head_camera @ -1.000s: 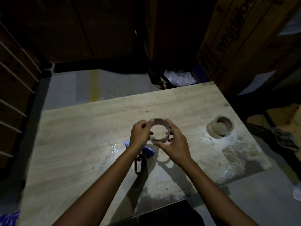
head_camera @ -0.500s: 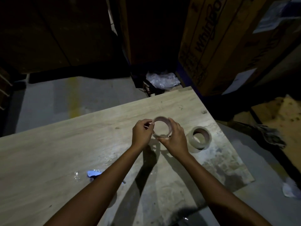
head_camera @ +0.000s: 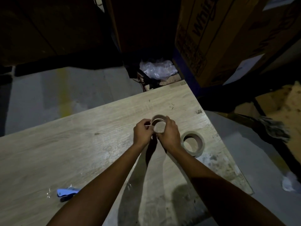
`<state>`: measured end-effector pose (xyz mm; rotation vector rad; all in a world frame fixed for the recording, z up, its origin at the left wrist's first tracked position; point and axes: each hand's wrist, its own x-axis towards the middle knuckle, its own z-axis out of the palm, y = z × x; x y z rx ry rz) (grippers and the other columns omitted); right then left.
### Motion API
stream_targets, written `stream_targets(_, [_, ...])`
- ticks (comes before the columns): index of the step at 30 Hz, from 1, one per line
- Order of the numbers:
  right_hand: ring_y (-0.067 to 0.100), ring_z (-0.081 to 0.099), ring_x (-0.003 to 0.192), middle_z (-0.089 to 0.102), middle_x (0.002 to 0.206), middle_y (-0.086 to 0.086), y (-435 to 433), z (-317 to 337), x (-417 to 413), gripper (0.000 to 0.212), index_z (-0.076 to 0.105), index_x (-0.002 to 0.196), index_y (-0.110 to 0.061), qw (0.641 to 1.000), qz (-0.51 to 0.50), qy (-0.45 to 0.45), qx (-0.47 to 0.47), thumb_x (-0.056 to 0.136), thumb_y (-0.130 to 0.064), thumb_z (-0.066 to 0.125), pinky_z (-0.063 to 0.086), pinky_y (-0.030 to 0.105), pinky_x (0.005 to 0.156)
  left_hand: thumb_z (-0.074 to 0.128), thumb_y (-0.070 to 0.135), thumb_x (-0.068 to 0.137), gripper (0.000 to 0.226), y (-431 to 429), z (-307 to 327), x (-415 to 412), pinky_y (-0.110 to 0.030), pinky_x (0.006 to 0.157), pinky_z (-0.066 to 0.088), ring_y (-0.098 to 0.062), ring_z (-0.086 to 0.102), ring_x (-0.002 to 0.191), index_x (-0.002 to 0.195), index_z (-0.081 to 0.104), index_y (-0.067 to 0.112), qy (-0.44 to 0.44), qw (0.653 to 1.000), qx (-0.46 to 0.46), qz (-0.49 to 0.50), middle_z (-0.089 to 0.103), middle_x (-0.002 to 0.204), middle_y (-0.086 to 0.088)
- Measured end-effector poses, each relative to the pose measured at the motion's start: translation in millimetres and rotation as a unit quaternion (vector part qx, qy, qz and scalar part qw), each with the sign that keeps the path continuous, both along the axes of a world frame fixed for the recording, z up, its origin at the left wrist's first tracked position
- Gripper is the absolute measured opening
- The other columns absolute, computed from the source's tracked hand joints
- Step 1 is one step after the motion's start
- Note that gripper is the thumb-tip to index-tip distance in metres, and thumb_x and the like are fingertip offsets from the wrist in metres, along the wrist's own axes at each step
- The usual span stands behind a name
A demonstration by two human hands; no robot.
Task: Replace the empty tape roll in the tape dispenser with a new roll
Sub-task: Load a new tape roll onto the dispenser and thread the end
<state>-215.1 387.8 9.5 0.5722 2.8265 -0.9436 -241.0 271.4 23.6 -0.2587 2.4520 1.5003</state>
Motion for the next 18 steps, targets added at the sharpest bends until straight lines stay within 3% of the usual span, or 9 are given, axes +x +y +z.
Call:
stream_targets(8, [0.031, 0.050, 0.125, 0.046, 0.140, 0.012, -5, -6, -3, 0.087, 0.028, 0.147, -0.015, 1.000, -0.006, -0.010, -0.006, 0.078, -0.023, 0.079, 0.047, 0.045, 0.100, 0.065, 0.004, 0.089, 0.024, -5, -9, -4, -0.039, 0.091, 0.056, -0.019, 0.068, 0.100, 0.112, 0.069, 0.010, 0.002, 1.000, 0.002, -0.009, 0.073, 0.108, -0.007])
stream_targets(14, [0.032, 0.039, 0.134, 0.039, 0.148, 0.011, -12, 6, 24, 0.083, 0.027, 0.148, -0.019, 0.999, -0.034, 0.023, 0.007, 0.081, -0.015, 0.075, 0.044, 0.046, 0.104, 0.063, 0.007, 0.093, 0.032, -22, -7, 13, -0.038, 0.096, 0.055, -0.020, 0.065, 0.111, 0.125, 0.063, 0.007, -0.011, 1.000, 0.009, -0.003, 0.069, 0.122, -0.009])
stream_targets(16, [0.031, 0.042, 0.130, 0.042, 0.144, 0.011, -20, 11, 39, 0.081, 0.029, 0.148, -0.018, 0.999, -0.038, 0.036, -0.002, 0.080, -0.014, 0.074, 0.045, 0.043, 0.103, 0.061, 0.006, 0.093, 0.031, -35, -5, 25, -0.031, 0.091, 0.056, -0.019, 0.066, 0.109, 0.123, 0.065, 0.007, -0.011, 1.000, 0.018, -0.001, 0.069, 0.119, -0.007])
stream_targets(18, [0.030, 0.044, 0.129, 0.043, 0.142, 0.012, -33, 15, 56, 0.082, 0.028, 0.149, -0.018, 0.998, -0.030, 0.050, -0.015, 0.082, -0.017, 0.074, 0.044, 0.043, 0.103, 0.061, 0.003, 0.092, 0.029, -52, 1, 39, -0.013, 0.080, 0.053, -0.015, 0.066, 0.103, 0.121, 0.066, 0.005, -0.005, 1.000, 0.029, 0.006, 0.069, 0.113, -0.005])
